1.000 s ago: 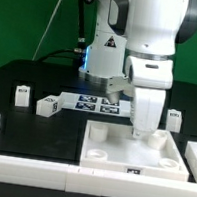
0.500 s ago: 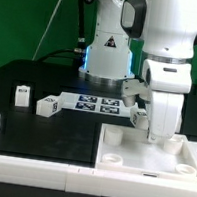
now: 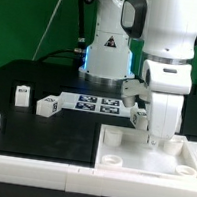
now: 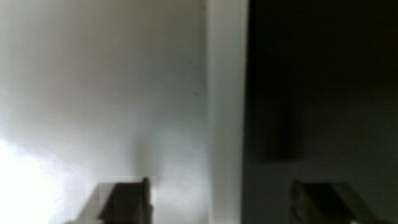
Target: Assemble one leg
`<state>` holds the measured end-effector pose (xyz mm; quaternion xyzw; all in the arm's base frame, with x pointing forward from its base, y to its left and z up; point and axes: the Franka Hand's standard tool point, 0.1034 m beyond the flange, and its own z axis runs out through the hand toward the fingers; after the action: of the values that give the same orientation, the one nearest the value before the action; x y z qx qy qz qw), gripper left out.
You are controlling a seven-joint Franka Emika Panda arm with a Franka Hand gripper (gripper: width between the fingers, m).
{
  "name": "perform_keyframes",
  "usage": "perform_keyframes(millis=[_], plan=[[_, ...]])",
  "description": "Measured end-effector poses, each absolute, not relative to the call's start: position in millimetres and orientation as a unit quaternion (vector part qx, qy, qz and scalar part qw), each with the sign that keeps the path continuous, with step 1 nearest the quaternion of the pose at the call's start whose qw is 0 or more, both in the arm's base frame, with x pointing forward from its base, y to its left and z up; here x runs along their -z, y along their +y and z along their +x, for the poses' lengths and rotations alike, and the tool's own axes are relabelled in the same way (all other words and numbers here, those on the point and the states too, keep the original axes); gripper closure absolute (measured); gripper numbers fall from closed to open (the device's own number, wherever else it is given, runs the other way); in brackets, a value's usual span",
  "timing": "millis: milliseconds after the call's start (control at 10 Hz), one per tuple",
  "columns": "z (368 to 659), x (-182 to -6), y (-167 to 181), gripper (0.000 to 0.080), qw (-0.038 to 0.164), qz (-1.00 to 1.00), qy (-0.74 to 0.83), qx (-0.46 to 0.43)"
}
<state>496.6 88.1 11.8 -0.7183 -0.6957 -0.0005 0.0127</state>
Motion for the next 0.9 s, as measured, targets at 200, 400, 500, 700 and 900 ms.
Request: perform_keyframes(millis=[200, 400, 500, 700, 900], plan=[[496.5, -11.7, 88.0, 0.0193, 0.013, -0.718, -0.696, 0.000], [496.5, -11.7, 87.9, 0.0163, 0.013, -0.718, -0.696, 0.000], [496.5, -11.7, 87.9, 0.0152, 0.013, -0.718, -0.696, 0.000], [490.1, -21.6, 83.9, 0.0151, 0.009, -0.728, -0.686, 0.000], [475.6, -43.3, 81.9, 0.0151, 0.000, -0.745, -0.667, 0.002]])
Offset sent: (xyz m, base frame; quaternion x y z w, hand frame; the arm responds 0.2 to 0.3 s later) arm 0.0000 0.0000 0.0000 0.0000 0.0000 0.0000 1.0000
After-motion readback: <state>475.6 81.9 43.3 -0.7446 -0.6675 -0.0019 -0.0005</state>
